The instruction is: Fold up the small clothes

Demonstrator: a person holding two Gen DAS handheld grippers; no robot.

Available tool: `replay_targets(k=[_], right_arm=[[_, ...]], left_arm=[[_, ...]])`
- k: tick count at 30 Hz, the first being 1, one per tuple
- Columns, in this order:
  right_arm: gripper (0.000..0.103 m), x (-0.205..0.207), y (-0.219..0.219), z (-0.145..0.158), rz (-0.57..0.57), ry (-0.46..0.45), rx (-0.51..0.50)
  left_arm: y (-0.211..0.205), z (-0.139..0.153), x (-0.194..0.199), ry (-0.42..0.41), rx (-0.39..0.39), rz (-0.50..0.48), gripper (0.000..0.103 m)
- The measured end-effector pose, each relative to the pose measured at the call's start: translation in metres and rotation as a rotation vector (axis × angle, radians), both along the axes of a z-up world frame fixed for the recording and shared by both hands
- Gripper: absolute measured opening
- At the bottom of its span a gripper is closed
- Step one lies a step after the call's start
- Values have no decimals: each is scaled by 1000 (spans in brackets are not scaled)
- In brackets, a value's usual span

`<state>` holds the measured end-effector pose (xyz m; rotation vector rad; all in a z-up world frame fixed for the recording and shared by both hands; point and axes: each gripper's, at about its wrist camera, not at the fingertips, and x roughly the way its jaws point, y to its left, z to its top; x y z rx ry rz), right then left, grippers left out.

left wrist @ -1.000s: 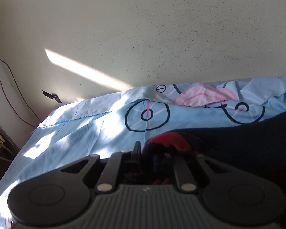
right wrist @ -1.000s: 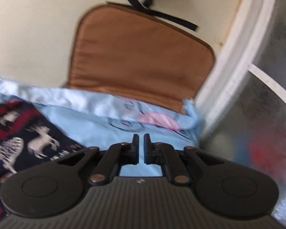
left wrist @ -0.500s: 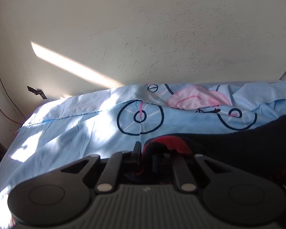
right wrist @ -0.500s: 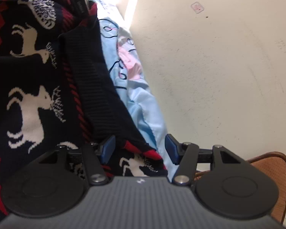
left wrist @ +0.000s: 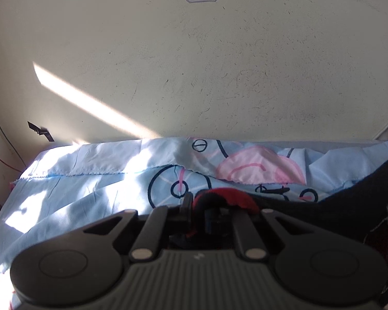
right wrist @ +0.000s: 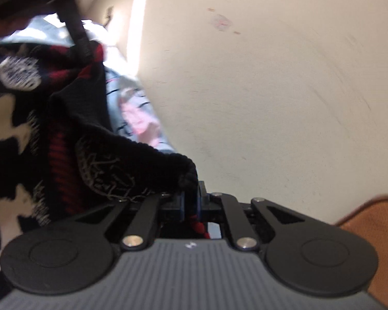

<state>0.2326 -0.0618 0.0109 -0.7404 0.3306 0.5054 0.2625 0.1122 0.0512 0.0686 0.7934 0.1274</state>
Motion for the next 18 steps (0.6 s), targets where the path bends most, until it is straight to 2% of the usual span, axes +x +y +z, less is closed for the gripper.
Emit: replay_targets(k=[2, 3, 4, 5, 6, 7, 8, 11, 14, 18], right_arm=[[11, 30, -6, 8, -127, 61, 91], [12, 45, -7, 7, -184, 114, 124], [15, 64, -9, 4, -250, 205, 162], [19, 82, -14, -1, -317, 292, 216], [26, 88, -19, -2, -368, 308, 247], [33, 92, -26, -3, -425, 305, 268], [35, 91, -35, 0, -457, 298, 287], [36, 70, -70, 12, -436, 311, 356], [37, 29, -115, 28, -438, 316, 427], [46, -45, -180, 46, -476, 326, 563]], left_arm=[[-4, -4, 19, 24, -49, 23, 7], [-6, -10, 30, 57, -66, 49, 9], [-6, -18, 39, 103, -82, 72, 10], [-2, -30, 48, 179, -102, 100, 16], [0, -31, 45, 159, -99, 111, 30], [2, -30, 38, 151, -89, 118, 36], [7, -27, 27, 132, -84, 99, 41], [20, -14, -4, 100, -75, 59, 50], [36, 6, -52, 40, -93, 18, 51], [34, 18, -121, -5, -77, -69, 54]])
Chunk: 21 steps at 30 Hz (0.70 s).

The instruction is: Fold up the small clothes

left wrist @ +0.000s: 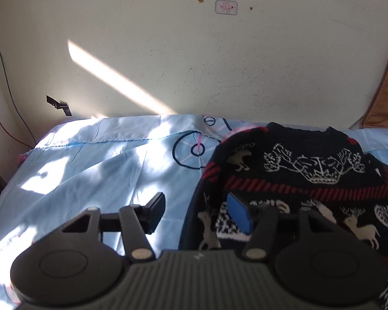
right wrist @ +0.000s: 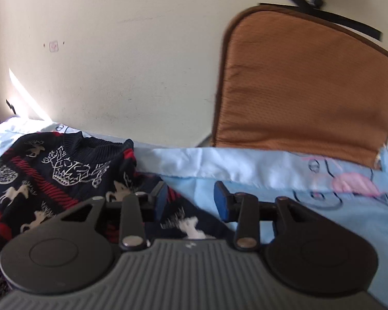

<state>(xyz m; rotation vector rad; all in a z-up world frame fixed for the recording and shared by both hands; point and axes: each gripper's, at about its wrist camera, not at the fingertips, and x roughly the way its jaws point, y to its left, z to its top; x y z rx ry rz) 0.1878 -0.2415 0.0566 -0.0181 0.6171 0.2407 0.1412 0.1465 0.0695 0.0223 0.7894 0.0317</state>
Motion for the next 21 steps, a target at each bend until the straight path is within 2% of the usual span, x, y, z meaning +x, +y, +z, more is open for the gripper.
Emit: replay_targets(k=[2, 4, 7, 11, 13, 14, 15, 17, 18, 19, 20, 21], right_arm=[[51, -35, -20, -2, -33, 11, 43], [62, -66, -36, -5, -72, 18, 56], [68, -101, -52, -17, -155, 42, 62], [71, -113, -63, -35, -208, 71, 121], [71, -106, -70, -44, -222, 104, 203], [71, -99, -72, -52, -226, 124, 241], [69, -95, -76, -57, -238, 149, 276], [18, -90, -77, -56, -236, 116, 307], [13, -89, -82, -52, -254, 109, 337], [12, -89, -88, -46, -278, 74, 364], [12, -94, -100, -32, -325, -4, 364], [12, -98, -113, -21, -367, -61, 357]], left_arm=[[-13, 1, -37, -18, 28, -62, 55], [-31, 2, -75, -40, 44, -139, 56], [-58, 4, -127, -74, 26, -256, 58], [-91, 9, -172, -92, -63, -398, 63], [-111, 9, -187, -87, -122, -480, 69], [-119, 8, -190, -83, -136, -510, 80], [-128, 6, -197, -82, -148, -540, 87], [-145, 1, -205, -59, -153, -577, 88], [-153, -3, -209, -41, -141, -586, 83], [-160, -6, -212, -25, -127, -596, 77], [-166, -9, -215, -8, -113, -603, 67], [-170, -12, -219, 8, -100, -611, 64]])
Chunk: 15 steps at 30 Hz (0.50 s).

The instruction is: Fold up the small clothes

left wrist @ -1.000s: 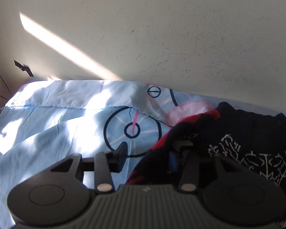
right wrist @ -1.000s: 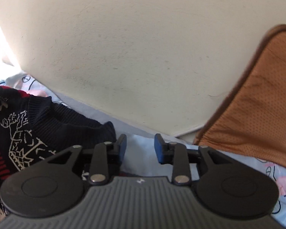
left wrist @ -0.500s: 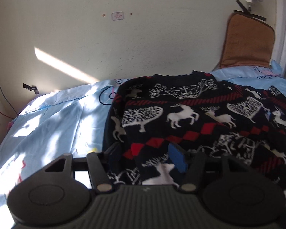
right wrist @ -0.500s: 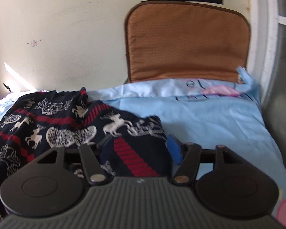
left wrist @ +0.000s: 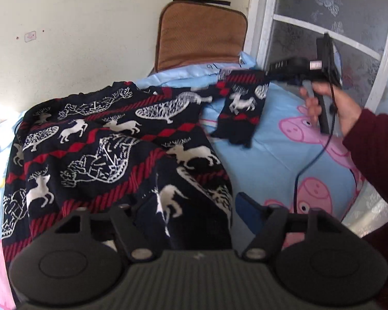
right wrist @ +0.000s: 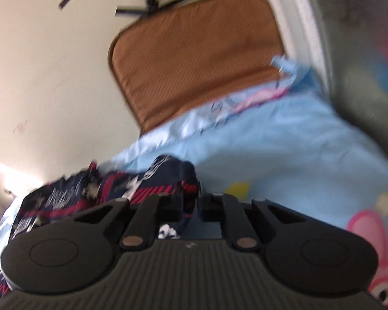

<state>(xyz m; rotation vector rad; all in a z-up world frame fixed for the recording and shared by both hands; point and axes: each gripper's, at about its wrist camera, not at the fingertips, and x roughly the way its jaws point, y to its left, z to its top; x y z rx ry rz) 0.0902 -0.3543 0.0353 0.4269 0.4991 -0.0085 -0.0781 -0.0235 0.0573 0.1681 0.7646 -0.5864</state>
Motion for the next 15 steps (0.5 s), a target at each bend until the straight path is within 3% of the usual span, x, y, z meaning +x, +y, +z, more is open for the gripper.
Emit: replay_targets(k=[3, 5, 6, 8, 10, 12, 15], right_arm=[[12, 2, -36, 14, -87, -45, 49], [14, 13, -47, 8, -104, -10, 50], [22, 19, -50, 0, -86, 27, 73], [28, 15, -52, -12, -120, 87, 91], [31, -8, -52, -15, -126, 58, 119], [31, -38, -50, -15, -74, 7, 180], [31, -76, -22, -19, 168, 15, 265]], left_arm=[[0, -3, -7, 9, 14, -1, 70], [5, -5, -9, 17, 12, 13, 70], [7, -5, -10, 19, 13, 25, 70], [21, -2, -12, 13, -2, 62, 71], [39, 4, -20, -11, -21, 109, 77], [66, 15, -26, -38, -43, 205, 80], [103, 21, -31, -27, -87, 340, 80]])
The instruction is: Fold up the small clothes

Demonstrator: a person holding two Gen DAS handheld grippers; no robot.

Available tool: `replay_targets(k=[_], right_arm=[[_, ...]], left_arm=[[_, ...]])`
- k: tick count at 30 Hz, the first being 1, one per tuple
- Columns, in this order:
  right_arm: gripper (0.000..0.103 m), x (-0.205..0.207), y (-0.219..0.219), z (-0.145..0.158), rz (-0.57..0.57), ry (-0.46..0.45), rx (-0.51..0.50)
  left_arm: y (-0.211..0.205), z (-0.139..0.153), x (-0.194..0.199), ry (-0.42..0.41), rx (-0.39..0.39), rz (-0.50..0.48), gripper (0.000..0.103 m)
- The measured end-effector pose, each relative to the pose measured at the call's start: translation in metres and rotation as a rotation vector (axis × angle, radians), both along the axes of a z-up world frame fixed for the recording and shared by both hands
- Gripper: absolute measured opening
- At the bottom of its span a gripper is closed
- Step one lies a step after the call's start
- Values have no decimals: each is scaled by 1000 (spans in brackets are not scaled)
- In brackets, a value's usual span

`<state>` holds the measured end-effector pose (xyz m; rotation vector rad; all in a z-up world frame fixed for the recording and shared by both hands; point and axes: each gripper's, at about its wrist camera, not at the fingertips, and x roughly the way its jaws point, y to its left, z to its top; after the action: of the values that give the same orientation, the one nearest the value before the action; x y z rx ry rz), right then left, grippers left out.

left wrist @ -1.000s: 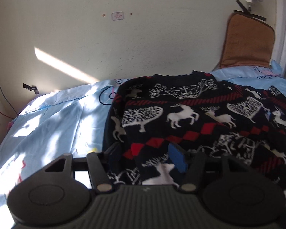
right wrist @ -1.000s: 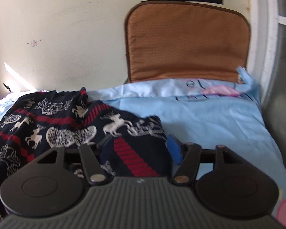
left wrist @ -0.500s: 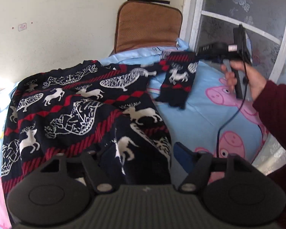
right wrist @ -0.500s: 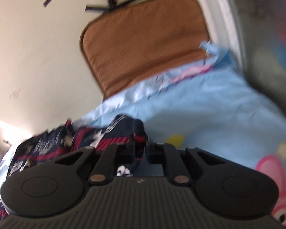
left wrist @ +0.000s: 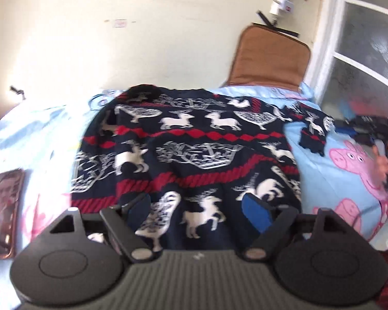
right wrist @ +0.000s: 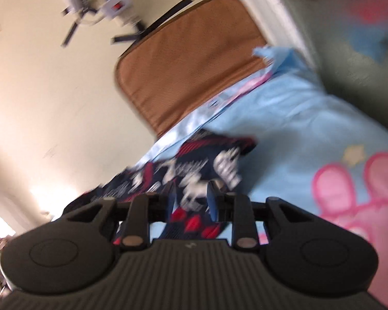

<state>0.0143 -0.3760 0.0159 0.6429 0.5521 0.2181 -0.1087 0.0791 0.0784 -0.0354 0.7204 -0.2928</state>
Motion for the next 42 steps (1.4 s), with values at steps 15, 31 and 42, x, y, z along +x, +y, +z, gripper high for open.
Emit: replay_targets(k=[15, 31, 42], right_arm=[[7, -19, 185, -28, 461, 29, -100], [49, 21, 205, 0, 540, 49, -93], [7, -62, 164, 17, 460, 47, -58]], left_arm=[[55, -42, 2, 146, -156, 97, 62], [40, -51, 21, 135, -154, 31, 57], [34, -44, 11, 121, -121, 7, 17]])
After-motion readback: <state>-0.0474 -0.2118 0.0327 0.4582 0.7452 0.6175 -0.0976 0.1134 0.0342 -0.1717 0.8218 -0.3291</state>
